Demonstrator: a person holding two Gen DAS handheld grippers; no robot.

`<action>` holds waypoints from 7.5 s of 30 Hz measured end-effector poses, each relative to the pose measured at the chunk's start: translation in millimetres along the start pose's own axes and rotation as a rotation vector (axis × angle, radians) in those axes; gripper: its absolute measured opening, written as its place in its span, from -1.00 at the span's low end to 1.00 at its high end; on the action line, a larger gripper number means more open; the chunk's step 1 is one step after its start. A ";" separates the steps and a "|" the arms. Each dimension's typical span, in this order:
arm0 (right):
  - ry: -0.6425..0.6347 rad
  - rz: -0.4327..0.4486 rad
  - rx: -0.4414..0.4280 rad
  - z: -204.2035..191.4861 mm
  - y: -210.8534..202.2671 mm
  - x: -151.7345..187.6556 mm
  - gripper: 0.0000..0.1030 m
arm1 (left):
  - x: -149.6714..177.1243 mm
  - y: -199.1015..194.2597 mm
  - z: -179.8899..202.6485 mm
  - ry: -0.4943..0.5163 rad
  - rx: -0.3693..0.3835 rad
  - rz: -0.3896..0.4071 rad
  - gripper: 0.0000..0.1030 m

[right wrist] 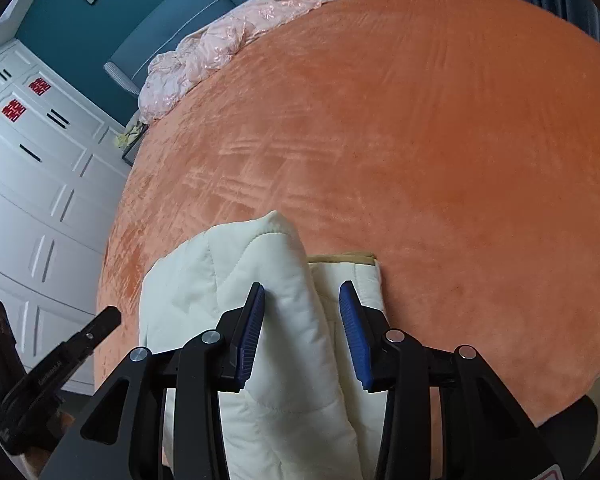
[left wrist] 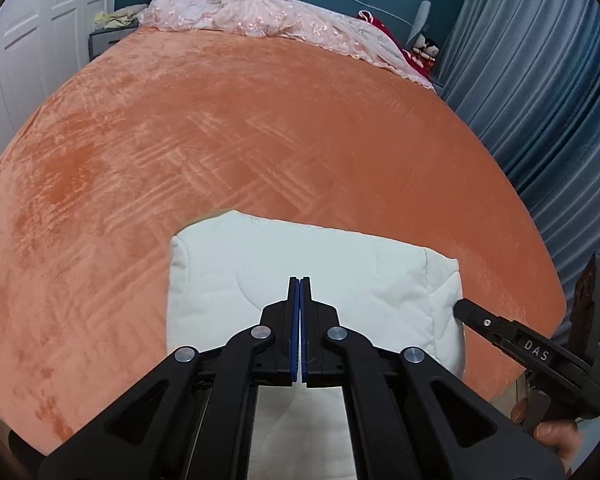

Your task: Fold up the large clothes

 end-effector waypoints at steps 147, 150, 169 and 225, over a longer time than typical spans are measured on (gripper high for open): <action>-0.310 0.501 -0.152 -132.3 -124.0 -17.5 -0.51 | -79.5 -153.5 -41.9 0.158 0.094 0.430 -0.10; -0.322 0.482 -0.142 -139.7 -105.0 -24.0 -0.51 | -84.8 -137.7 -62.8 0.131 0.110 0.418 -0.10; -0.369 0.239 -0.025 -157.9 53.7 -27.3 -0.51 | -66.9 -9.0 -169.6 -0.061 0.085 0.223 -0.10; -0.495 0.058 0.159 -168.7 143.9 5.4 -1.00 | -45.2 82.5 -149.7 -0.009 -0.261 -0.017 -1.00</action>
Point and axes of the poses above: each gripper's, at about its wrist camera, not at the fingertips, and y roughly the way its jaws point, z to its right, x to its underside, the point moved 1 cm from there along y, roughly the way its jaws point, and after that the axes turned 13 degrees about x, right-handed, at the moved point
